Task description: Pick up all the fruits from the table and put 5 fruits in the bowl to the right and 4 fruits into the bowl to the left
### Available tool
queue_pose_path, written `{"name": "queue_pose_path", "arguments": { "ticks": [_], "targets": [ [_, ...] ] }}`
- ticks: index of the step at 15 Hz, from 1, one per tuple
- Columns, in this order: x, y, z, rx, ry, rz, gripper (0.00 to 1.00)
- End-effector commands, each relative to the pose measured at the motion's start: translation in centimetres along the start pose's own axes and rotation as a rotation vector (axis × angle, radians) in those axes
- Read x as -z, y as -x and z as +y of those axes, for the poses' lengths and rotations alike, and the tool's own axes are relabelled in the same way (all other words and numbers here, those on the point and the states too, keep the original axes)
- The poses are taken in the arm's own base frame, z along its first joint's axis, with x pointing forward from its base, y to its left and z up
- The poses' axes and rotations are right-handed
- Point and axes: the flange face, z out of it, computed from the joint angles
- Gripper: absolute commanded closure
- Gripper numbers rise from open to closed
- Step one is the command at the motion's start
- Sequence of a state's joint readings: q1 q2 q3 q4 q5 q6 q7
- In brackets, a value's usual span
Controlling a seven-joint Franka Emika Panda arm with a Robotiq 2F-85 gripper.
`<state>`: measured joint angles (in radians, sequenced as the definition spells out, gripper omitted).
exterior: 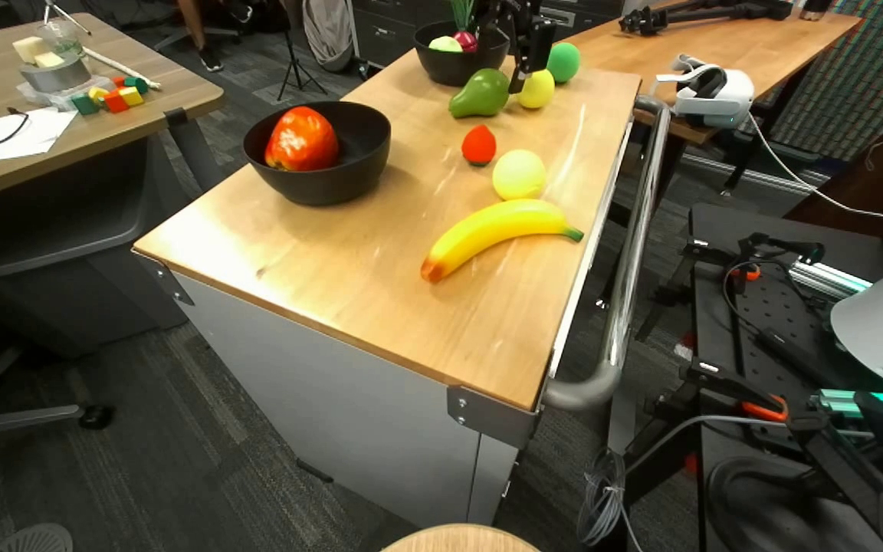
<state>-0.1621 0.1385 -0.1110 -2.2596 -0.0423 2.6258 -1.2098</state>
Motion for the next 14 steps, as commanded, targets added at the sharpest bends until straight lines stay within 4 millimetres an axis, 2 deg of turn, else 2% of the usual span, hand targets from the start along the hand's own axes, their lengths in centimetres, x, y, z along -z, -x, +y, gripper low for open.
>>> {"name": "queue_pose_path", "arguments": {
  "ticks": [1,5,6,7,8,9,10,14],
  "targets": [
    [-1.2,-0.1,-0.1,-0.004,0.022,-0.015,0.0],
    [-3.0,-0.9,-0.1,0.015,0.033,-0.007,0.08],
    [-3.3,-1.2,-0.1,0.019,0.038,-0.003,0.15],
    [-3.6,-1.5,0.0,0.026,0.046,0.003,0.32],
    [-3.8,-1.7,0.0,0.029,0.05,0.006,0.35],
    [-3.8,-1.9,-0.1,0.031,0.048,0.007,0.42],
    [-3.5,-2.0,-0.3,0.026,0.035,0.002,0.52],
    [0.3,-3.5,-1.6,0.008,-0.144,-0.032,0.54]
  ]
}}
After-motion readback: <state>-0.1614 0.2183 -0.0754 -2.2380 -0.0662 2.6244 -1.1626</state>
